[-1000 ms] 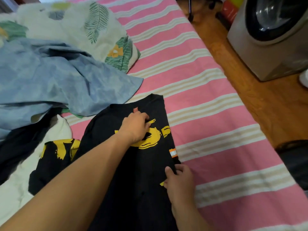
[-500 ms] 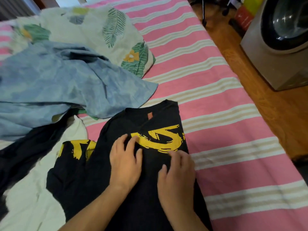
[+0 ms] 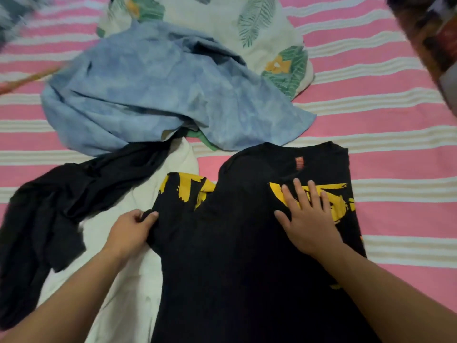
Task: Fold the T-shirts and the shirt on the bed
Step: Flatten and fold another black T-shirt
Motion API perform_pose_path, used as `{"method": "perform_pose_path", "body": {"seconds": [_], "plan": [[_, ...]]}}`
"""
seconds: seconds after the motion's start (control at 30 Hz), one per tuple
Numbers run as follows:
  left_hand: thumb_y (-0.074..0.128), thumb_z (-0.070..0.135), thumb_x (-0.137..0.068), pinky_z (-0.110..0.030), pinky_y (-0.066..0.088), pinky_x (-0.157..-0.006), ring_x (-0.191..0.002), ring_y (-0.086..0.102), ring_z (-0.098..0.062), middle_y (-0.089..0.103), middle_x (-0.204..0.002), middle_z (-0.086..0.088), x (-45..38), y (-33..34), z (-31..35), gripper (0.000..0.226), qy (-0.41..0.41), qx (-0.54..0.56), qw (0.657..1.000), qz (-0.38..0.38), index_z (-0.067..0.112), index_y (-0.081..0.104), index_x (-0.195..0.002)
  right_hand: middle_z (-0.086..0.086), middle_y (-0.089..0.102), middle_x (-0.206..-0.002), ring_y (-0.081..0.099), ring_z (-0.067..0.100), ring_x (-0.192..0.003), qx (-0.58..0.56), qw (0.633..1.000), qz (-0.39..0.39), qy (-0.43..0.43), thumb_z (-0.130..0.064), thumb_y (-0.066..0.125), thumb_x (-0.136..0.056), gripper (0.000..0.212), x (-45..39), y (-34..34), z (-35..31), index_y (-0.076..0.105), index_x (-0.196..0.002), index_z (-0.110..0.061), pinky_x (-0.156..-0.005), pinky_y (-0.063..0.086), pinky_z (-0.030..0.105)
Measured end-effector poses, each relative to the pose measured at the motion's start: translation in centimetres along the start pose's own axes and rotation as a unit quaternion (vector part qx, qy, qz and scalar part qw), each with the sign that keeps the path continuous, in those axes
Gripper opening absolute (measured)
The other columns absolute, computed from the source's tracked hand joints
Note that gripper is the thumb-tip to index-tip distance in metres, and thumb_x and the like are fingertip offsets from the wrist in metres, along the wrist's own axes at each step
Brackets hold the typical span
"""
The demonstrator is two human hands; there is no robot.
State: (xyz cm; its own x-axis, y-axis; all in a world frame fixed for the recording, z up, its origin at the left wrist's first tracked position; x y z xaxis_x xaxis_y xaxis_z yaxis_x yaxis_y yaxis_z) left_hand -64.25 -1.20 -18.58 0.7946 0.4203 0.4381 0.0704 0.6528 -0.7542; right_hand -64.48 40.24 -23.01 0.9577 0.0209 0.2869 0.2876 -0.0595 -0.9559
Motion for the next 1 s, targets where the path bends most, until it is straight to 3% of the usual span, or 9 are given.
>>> {"method": "perform_pose_path", "body": {"seconds": [0.1,0.17,0.33,0.43,0.5,0.57,0.7,0.9,1.0], "plan": [[0.064,0.028,-0.096,-0.036,0.033,-0.06,-0.063,0.045,-0.023,0.048,-0.065,-0.007,1.9,-3.5,0.0,0.041,0.01,0.111,0.992,0.053,-0.001,0.05,-0.071,0.002,-0.013,-0.168,-0.018,0.032,-0.153,0.015,0.997,-0.067,0.035,-0.066,0.008,-0.098,0.072,0.0,-1.0,-0.7,-0.008,-0.16,-0.033,-0.124,-0.003,0.054],[0.065,0.02,-0.093,-0.036,0.031,-0.06,-0.065,0.037,-0.023,0.04,-0.063,-0.004,4.0,-5.6,-2.2,0.038,-0.041,0.248,0.962,0.107,0.013,0.041,-0.065,0.009,-0.007,-0.169,-0.011,0.036,-0.154,0.016,0.996,-0.058,0.058,-0.058,0.027,-0.102,0.071,0.5,-2.7,-2.5,0.005,-0.162,-0.027,-0.124,0.0,0.055],[0.055,-0.006,-0.094,-0.042,0.056,-0.082,-0.083,0.064,-0.027,0.06,-0.084,-0.018,9.6,-2.3,-10.0,0.028,-0.21,0.568,0.794,0.041,0.013,0.046,-0.076,0.014,0.048,-0.147,0.041,0.036,-0.136,-0.051,0.989,0.099,-0.102,-0.032,0.06,-0.092,0.044,2.0,-7.8,-15.2,0.059,-0.134,-0.016,-0.11,0.04,0.05],[0.053,-0.014,-0.092,-0.034,0.053,-0.074,-0.078,0.062,-0.024,0.061,-0.088,-0.015,11.2,-0.9,-12.1,0.023,-0.209,0.522,0.827,0.023,0.008,0.056,-0.088,0.011,0.064,-0.122,0.055,0.038,-0.112,-0.116,0.96,0.094,-0.235,-0.019,0.055,-0.086,0.036,0.4,-8.2,-24.3,0.066,-0.118,-0.008,-0.091,0.051,0.048],[0.054,-0.017,-0.091,-0.03,0.051,-0.07,-0.078,0.064,-0.022,0.065,-0.093,-0.013,10.9,-0.1,-13.0,0.027,-0.202,0.518,0.831,0.013,0.005,0.059,-0.106,0.01,0.06,-0.131,0.052,0.04,-0.12,-0.06,0.941,0.055,-0.327,-0.015,0.049,-0.089,0.044,-0.8,-8.0,-30.8,0.059,-0.131,-0.009,-0.101,0.043,0.048],[0.056,-0.016,-0.091,-0.029,0.053,-0.07,-0.086,0.069,-0.023,0.071,-0.101,-0.013,10.1,0.3,-13.3,0.033,-0.187,0.53,0.827,-0.001,0.006,0.06,-0.116,0.005,0.053,-0.142,0.045,0.035,-0.129,-0.002,0.932,-0.016,-0.361,-0.017,0.05,-0.093,0.046,-2.5,-7.6,-35.7,0.05,-0.139,-0.015,-0.107,0.034,0.04],[0.064,-0.007,-0.092,-0.028,0.06,-0.076,-0.095,0.074,-0.022,0.076,-0.108,-0.014,9.4,0.9,-12.9,0.027,-0.157,0.548,0.821,-0.042,0.006,0.064,-0.116,0.005,0.065,-0.118,0.059,0.032,-0.111,0.114,0.904,-0.145,-0.385,-0.035,0.058,-0.094,0.03,-3.7,-6.1,-40.9,0.062,-0.118,-0.019,-0.091,0.044,0.039],[0.065,0.0,-0.094,-0.042,0.055,-0.095,-0.104,0.072,-0.03,0.077,-0.106,-0.014,9.3,0.5,-13.5,0.017,-0.171,0.596,0.784,0.015,0.002,0.07,-0.111,-0.006,0.076,-0.1,0.062,0.029,-0.096,-0.178,0.899,-0.025,-0.4,-0.034,0.058,-0.089,0.025,-4.1,-11.2,-42.7,0.078,-0.103,-0.029,-0.09,0.048,0.04],[0.067,0.001,-0.094,-0.047,0.057,-0.094,-0.1,0.073,-0.03,0.077,-0.102,-0.013,9.4,0.1,-14.1,0.014,-0.186,0.574,0.796,0.046,0.006,0.069,-0.106,0.001,0.066,-0.125,0.052,0.032,-0.117,-0.16,0.91,-0.044,-0.381,-0.046,0.062,-0.088,0.048,-2.9,-9.6,-44.2,0.064,-0.134,-0.031,-0.104,0.042,0.045]]}}
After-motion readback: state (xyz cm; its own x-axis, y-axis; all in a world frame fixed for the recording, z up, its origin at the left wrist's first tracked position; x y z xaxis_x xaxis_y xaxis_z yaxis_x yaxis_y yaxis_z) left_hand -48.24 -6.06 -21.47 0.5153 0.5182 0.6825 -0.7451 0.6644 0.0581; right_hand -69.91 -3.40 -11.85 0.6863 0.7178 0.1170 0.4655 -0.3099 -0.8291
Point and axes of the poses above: each hand's wrist, its own x-axis away from the middle knuckle, its own y-axis out of the palm, z = x × y, the point moved 8 cm from there along -x, towards the middle knuckle
